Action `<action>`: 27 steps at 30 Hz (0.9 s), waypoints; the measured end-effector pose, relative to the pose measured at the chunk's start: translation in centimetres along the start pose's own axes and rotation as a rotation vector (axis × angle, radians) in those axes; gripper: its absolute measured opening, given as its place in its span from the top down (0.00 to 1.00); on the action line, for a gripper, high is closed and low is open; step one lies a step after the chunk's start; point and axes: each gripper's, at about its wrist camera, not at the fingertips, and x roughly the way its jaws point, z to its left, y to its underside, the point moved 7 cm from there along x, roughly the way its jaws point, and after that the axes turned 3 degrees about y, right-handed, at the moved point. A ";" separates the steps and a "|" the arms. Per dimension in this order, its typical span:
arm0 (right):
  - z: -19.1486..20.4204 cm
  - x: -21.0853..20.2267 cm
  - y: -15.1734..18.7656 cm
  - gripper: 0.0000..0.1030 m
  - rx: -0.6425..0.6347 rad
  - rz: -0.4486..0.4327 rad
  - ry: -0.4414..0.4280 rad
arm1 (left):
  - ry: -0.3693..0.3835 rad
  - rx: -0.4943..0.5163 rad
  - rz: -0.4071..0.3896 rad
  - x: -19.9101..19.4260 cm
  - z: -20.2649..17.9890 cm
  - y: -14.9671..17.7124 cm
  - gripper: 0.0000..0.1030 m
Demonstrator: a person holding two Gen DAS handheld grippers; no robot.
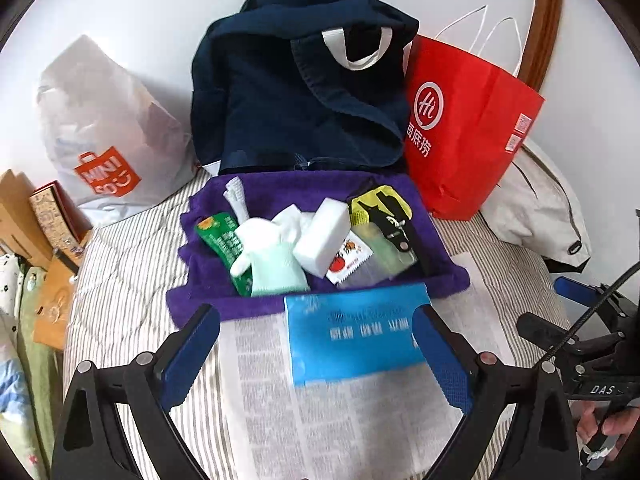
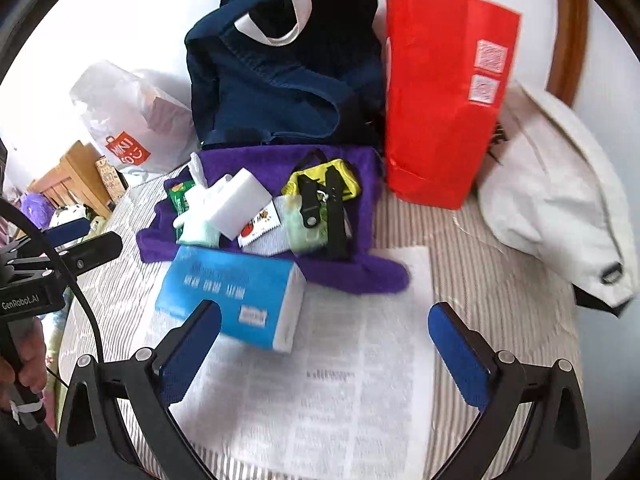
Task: Organize soft objects
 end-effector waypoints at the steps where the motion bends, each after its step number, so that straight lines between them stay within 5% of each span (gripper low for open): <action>1: -0.1 -0.6 0.4 0.01 -0.001 -0.003 0.009 | -0.004 0.001 -0.006 -0.6 -0.1 0.4 0.05; 14: -0.4 -4.1 4.2 0.01 0.012 0.008 0.067 | -0.049 -0.005 -0.054 -5.0 -1.0 3.9 0.04; 27: 1.1 -4.3 4.7 0.01 -0.015 0.024 0.081 | -0.008 -0.050 -0.064 -6.3 -0.9 4.5 0.04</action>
